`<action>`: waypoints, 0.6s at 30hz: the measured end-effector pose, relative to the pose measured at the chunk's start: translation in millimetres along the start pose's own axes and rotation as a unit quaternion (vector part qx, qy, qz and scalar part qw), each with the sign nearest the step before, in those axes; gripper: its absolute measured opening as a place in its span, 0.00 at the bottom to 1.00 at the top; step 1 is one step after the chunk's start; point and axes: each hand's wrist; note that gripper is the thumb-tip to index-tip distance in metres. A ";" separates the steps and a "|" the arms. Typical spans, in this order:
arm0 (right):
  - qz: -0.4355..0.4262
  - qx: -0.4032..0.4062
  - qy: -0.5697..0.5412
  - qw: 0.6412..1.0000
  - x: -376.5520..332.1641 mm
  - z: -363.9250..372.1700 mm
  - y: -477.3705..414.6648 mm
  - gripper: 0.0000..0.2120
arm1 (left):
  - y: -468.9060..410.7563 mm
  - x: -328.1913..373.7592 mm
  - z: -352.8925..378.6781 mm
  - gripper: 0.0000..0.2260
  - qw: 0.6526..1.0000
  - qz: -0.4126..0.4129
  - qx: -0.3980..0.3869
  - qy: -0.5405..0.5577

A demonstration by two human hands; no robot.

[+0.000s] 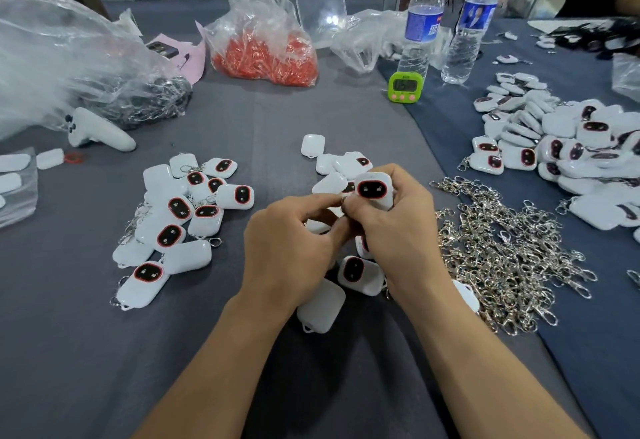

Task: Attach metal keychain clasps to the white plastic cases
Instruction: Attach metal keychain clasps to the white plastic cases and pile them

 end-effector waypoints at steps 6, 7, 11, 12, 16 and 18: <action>-0.030 0.048 0.013 0.998 1.9 1.7 2.6 0.08 | 1.3 5.0 2.5 0.08 0.996 -0.014 0.079 -0.046; -0.030 0.061 0.010 0.998 1.7 1.7 2.2 0.08 | 1.8 6.0 1.4 0.08 0.994 -0.011 0.098 -0.044; -0.021 0.067 -0.015 0.997 1.3 1.6 -0.5 0.10 | 1.5 3.6 -3.6 0.08 0.995 0.029 0.084 -0.053; -0.023 0.065 -0.017 0.997 1.2 1.9 -1.0 0.11 | 1.4 2.8 -4.4 0.08 0.995 0.034 0.077 -0.055; -0.020 0.048 -0.024 0.998 1.9 3.8 -0.9 0.11 | 1.8 -0.6 -4.3 0.07 0.988 0.077 0.097 -0.095; -0.010 0.038 -0.020 0.999 3.3 5.3 -0.3 0.10 | 2.3 -2.5 -3.7 0.06 0.981 0.104 0.108 -0.121</action>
Point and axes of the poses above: each hand's wrist, its own y-axis away from the middle knuckle, its own z-axis out of the palm, x = y × z, and after that the axes turned 8 degrees about -y, right-handed
